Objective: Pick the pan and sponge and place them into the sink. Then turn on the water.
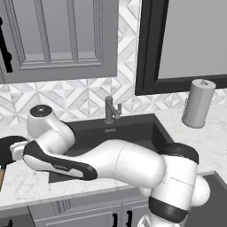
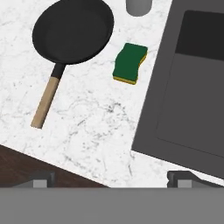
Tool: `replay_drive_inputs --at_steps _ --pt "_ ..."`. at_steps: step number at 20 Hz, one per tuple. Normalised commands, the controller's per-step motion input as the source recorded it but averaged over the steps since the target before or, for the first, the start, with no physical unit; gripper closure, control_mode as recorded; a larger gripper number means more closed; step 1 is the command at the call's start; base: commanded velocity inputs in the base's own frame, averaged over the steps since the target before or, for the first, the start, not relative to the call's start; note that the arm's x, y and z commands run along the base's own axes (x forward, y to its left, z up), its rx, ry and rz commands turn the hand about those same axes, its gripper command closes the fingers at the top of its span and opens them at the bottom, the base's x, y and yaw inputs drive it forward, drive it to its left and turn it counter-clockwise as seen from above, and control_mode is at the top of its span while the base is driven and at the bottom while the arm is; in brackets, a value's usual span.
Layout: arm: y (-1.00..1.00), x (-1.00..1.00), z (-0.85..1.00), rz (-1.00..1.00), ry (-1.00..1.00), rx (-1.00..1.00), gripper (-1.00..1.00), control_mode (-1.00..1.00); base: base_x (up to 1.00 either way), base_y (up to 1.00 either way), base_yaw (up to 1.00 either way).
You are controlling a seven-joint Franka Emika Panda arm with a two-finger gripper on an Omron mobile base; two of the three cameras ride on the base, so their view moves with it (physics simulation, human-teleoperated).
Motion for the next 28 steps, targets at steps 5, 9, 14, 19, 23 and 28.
replay_drive_inputs --at_steps 5,9,14,19,23,28 --pt "0.73 0.00 -0.03 0.00 0.00 0.00 -1.00 -1.00 0.00 0.00 0.00" --pt "0.63 0.00 -0.12 0.00 0.01 0.00 -1.00 -1.00 0.00 0.00 0.00" --pt "0.41 0.00 -0.32 0.00 0.08 -0.01 -1.00 -1.00 0.00 0.00 0.00" --pt "0.26 0.00 -0.38 0.00 0.10 0.00 -1.00 -1.00 0.00 0.00 0.00" --pt "0.16 0.00 -0.52 0.00 0.05 0.00 -1.00 -1.00 0.00 0.00 0.00" --pt "0.23 0.00 -0.41 0.00 -0.02 0.00 -1.00 -1.00 0.00 0.00 0.00"
